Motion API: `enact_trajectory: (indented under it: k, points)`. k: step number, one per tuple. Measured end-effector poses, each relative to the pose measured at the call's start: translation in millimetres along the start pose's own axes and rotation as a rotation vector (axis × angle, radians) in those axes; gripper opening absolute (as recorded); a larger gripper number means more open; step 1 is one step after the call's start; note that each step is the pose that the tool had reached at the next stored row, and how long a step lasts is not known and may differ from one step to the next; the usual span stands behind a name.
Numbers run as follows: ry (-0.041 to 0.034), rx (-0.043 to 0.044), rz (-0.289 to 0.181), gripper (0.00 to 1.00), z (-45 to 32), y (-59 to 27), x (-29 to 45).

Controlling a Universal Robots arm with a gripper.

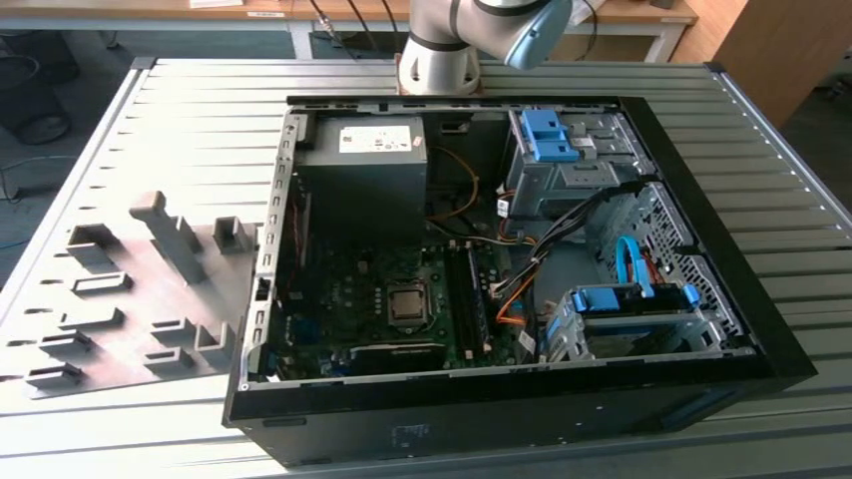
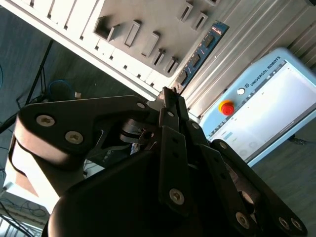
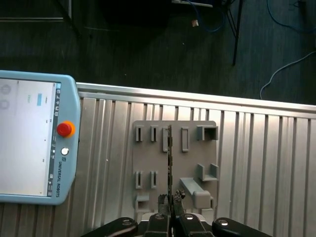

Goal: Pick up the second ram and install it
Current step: 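Pick up the second ram and move it above second insertion slot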

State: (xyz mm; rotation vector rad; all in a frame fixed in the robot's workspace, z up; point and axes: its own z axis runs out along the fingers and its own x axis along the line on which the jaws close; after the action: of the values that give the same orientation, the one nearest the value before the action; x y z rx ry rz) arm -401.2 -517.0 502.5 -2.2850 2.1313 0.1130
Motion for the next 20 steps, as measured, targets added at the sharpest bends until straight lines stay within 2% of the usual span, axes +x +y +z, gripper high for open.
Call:
enact_trajectory:
  k: [3, 7, 15, 16, 20]
  points:
    - [-0.0001, 0.0001, 0.000, 0.14, 0.4, -0.4, 0.1]
    - [-0.0004, -0.0036, 0.000, 0.14, 4.9, -11.2, 1.1]
    - [-0.0005, -0.0057, 0.000, 0.14, 17.9, -44.4, 4.3]
    - [-0.0005, -0.0059, 0.001, 0.14, 21.3, -53.4, 5.1]
    - [-0.0006, -0.0063, 0.001, 0.14, 27.9, -70.7, 6.7]
